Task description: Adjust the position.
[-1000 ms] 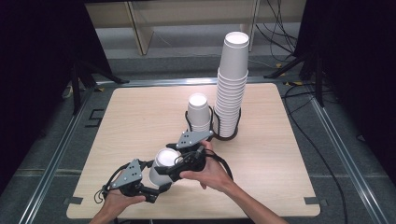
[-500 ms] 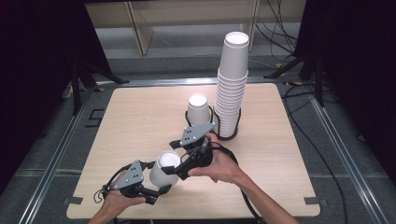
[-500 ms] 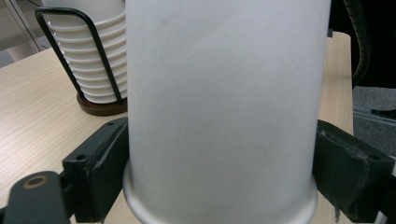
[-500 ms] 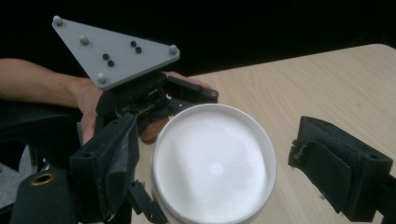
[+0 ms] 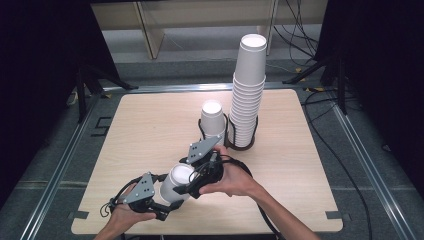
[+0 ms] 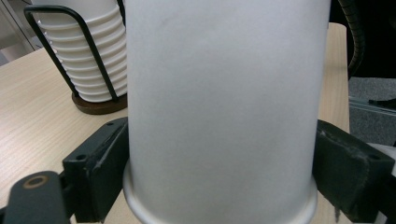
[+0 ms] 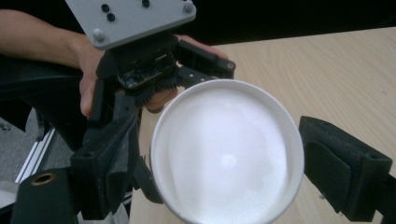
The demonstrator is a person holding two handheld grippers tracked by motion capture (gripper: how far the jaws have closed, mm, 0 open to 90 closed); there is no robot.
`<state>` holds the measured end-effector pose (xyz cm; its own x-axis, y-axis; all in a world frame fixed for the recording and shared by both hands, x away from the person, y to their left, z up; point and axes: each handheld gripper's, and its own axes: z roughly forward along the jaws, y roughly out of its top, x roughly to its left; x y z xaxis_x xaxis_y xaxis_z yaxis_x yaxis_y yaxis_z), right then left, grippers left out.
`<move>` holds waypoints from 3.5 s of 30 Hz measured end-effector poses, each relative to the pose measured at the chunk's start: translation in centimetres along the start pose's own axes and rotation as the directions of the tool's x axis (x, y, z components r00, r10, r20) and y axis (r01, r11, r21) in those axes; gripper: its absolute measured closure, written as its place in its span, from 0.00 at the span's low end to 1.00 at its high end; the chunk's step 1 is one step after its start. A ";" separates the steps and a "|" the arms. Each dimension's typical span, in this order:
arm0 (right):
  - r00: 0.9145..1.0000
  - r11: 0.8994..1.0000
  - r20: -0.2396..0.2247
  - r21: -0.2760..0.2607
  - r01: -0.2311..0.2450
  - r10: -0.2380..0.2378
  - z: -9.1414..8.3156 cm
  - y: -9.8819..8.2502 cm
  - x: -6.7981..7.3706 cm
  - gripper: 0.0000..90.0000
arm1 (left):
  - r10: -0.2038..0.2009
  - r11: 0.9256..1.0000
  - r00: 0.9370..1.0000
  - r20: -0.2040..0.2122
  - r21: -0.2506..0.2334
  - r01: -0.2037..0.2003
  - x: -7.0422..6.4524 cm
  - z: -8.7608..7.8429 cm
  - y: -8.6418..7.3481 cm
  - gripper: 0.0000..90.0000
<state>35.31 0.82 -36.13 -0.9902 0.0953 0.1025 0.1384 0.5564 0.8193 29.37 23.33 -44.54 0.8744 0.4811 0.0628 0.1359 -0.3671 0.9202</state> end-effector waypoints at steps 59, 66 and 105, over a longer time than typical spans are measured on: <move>0.999 1.000 -0.047 -0.022 0.009 -0.010 -0.7 -0.1 -0.7 0.26 | -0.073 0.988 0.995 0.071 -0.132 0.082 0.5 -0.5 -0.2 0.08; 1.000 0.994 -0.024 -0.113 -0.009 0.006 -2.8 0.3 -1.3 0.26 | -0.099 0.979 0.992 0.077 -0.170 0.111 0.8 -0.6 -0.2 0.16; 0.987 0.967 -0.144 -0.234 -0.102 0.069 -1.3 -0.4 -1.8 0.26 | -0.159 0.947 0.986 0.050 -0.273 0.166 0.8 -1.3 0.4 0.03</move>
<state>37.03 -0.66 -35.87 -0.9709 0.0139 0.2391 0.2299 0.3353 0.9136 29.54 24.62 -43.62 0.8637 0.4932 -0.1033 0.1468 -0.0502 0.9879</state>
